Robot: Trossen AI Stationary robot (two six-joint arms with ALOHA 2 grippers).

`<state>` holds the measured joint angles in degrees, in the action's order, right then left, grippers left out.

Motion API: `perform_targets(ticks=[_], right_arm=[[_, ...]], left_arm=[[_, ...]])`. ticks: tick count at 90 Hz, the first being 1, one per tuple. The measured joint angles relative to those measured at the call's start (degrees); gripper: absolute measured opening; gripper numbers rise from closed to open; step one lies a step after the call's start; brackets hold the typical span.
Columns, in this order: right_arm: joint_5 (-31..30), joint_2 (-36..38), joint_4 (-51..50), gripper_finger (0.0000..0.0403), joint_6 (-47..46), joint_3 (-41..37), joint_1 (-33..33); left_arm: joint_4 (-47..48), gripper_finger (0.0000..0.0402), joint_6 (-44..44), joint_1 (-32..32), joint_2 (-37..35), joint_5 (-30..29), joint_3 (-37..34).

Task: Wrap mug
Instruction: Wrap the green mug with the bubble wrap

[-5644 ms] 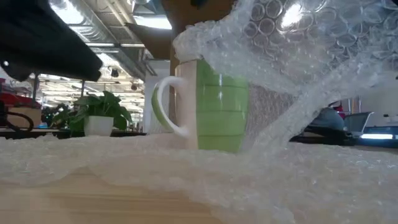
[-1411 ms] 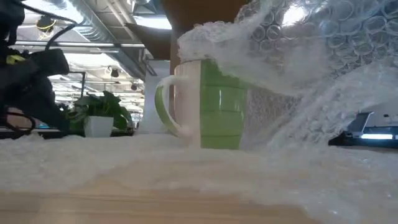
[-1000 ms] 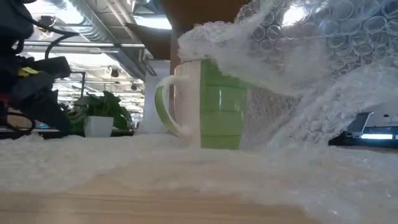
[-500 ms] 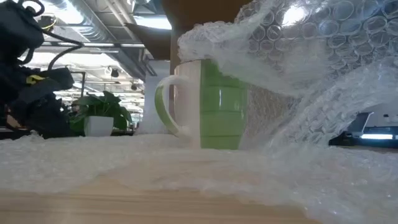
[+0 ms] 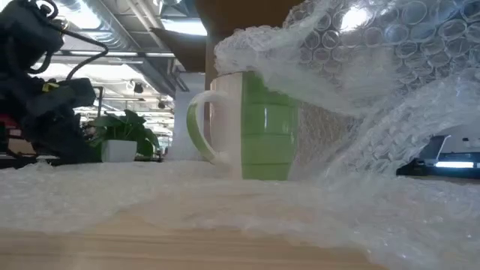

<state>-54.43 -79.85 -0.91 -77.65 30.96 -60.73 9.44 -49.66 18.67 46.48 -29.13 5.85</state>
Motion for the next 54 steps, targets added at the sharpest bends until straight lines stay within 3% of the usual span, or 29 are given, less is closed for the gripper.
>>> perform_targets(ticks=[7,22,54], right_arm=[[0.0,0.0,0.0,0.0,0.0,0.0,0.0],[-0.4,0.0,0.0,0.0,0.0,0.0,0.0],[-0.6,0.0,0.0,0.0,0.0,0.0,0.0]], left_arm=[[0.0,0.0008,0.9,-0.7,0.0,1.8,0.0],[-1.6,0.0001,1.9,-1.2,0.0,1.9,0.0],[-28.8,0.0,17.0,-1.2,0.0,2.6,0.0]])
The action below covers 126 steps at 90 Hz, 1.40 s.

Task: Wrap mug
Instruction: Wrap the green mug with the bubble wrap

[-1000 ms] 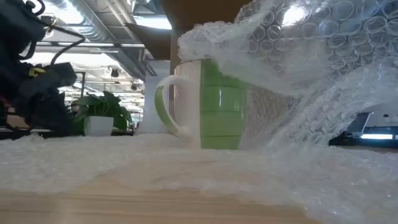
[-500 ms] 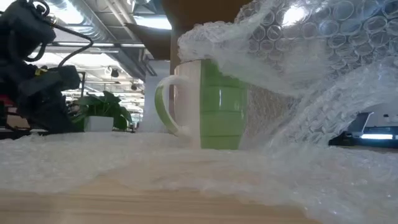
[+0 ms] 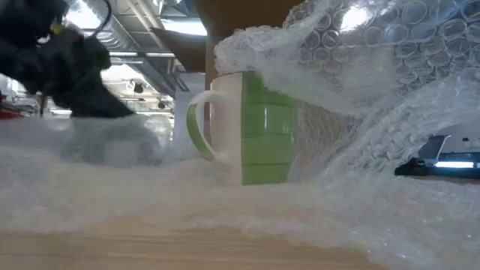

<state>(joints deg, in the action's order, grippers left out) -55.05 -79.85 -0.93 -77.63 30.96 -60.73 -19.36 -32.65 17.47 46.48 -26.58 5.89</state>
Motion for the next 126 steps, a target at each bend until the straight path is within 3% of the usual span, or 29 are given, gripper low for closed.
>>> perform_targets(ticks=[23,42,62,78,126], right_arm=[[-4.0,0.0,0.0,0.0,0.0,0.0,0.4],[-1.4,0.0,1.6,0.0,3.3,0.0,4.9],[-0.2,0.0,6.6,0.0,12.4,0.0,10.2],[6.8,0.0,11.0,0.0,21.0,0.7,15.0],[16.1,0.0,11.0,0.0,41.7,10.6,24.4]], left_arm=[[-4.1,0.0,4.5,0.1,0.0,3.6,5.1],[-4.3,0.0,9.0,0.3,2.3,7.7,12.8],[-6.8,0.0,9.7,2.0,15.4,9.5,20.3],[-13.5,0.0,14.4,2.4,26.3,12.8,27.1],[-14.0,0.0,15.0,0.4,47.2,24.8,43.3]])
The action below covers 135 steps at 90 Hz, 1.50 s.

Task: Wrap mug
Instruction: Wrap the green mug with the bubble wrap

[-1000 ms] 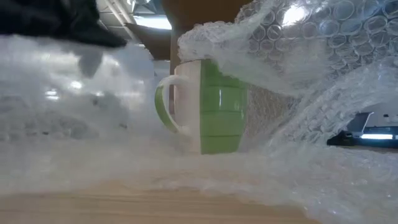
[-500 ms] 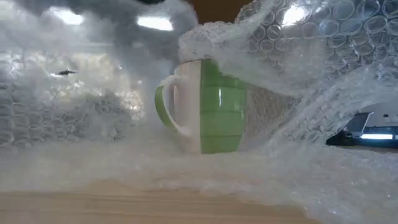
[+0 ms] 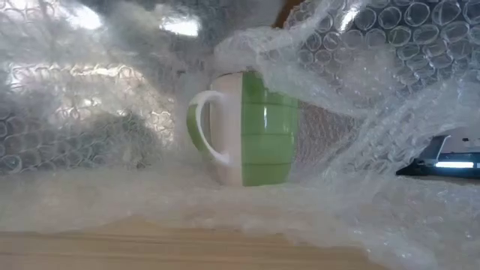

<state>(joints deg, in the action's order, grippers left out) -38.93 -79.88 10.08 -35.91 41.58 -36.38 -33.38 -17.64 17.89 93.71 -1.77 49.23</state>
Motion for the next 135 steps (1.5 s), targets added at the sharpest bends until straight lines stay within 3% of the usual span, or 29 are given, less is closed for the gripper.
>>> perform_targets(ticks=[28,47,87,107,121,135], right_arm=[[11.8,-0.7,-7.8,0.0,5.2,8.5,9.3],[16.6,-2.4,-9.2,0.0,7.9,10.8,11.5],[19.8,-4.1,-7.8,0.0,7.8,11.0,13.7],[23.9,-6.3,-3.5,0.0,7.7,11.1,16.3],[28.8,-10.3,-1.1,0.0,7.1,11.7,17.4],[34.1,-15.9,-7.0,0.0,6.4,17.9,18.1]], left_arm=[[-4.0,0.0,-1.5,-0.2,4.4,2.5,2.2],[-3.9,0.0003,-1.2,-0.2,4.5,2.7,2.2],[-6.5,0.0095,-1.7,-0.2,4.5,2.7,2.2],[-8.6,0.011,-0.2,-0.2,4.5,2.9,2.3],[-10.1,0.0111,0.1,0.0,4.5,8.4,2.3],[-11.9,0.0111,0.0,1.1,4.1,15.6,2.3]])
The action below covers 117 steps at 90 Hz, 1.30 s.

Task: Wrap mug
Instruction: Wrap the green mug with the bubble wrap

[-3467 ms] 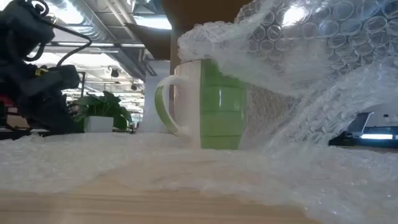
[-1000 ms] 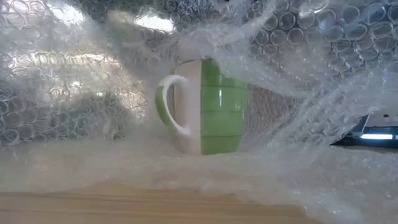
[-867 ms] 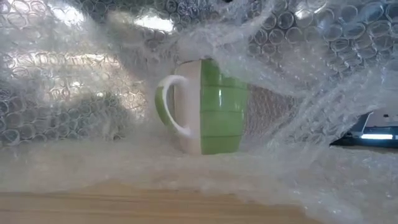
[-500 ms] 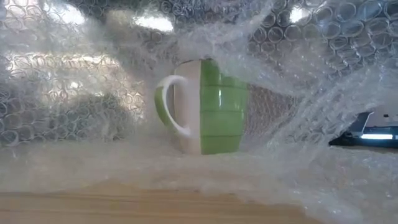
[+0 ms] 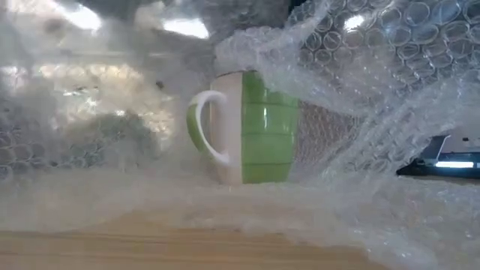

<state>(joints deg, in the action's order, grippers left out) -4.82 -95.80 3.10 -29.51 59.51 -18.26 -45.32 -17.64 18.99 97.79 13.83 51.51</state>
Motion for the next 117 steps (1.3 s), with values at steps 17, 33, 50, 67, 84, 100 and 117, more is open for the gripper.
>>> perform_targets(ticks=[17,33,50,67,84,100,117], right_arm=[[1.0,-5.3,-19.9,0.0,1.1,11.9,0.0],[1.7,-9.2,-31.0,0.0,1.6,19.9,0.0],[4.7,-11.2,-35.0,0.0,1.5,23.6,0.9],[7.8,-13.1,-38.0,0.0,1.2,25.7,3.3],[10.8,-16.3,-39.6,0.0,2.2,28.3,5.4],[14.6,-20.0,-41.1,0.0,3.8,29.2,6.8],[15.9,-21.1,-39.6,0.0,4.6,29.2,6.7]], left_arm=[[7.7,0.0111,3.2,2.7,-6.7,0.0,-0.5],[25.1,0.0111,8.3,9.4,-17.9,-12.5,-0.4],[44.3,0.0111,4.2,20.0,-26.0,-37.6,-0.4],[60.3,0.0111,-10.7,24.6,-26.5,-52.5,-0.5],[73.4,0.0111,-24.5,22.4,-23.5,-53.5,-0.5],[74.6,0.0111,-27.4,21.5,-21.4,-51.7,-0.5],[70.7,0.0111,-28.1,20.6,-16.7,-42.8,-0.5]])
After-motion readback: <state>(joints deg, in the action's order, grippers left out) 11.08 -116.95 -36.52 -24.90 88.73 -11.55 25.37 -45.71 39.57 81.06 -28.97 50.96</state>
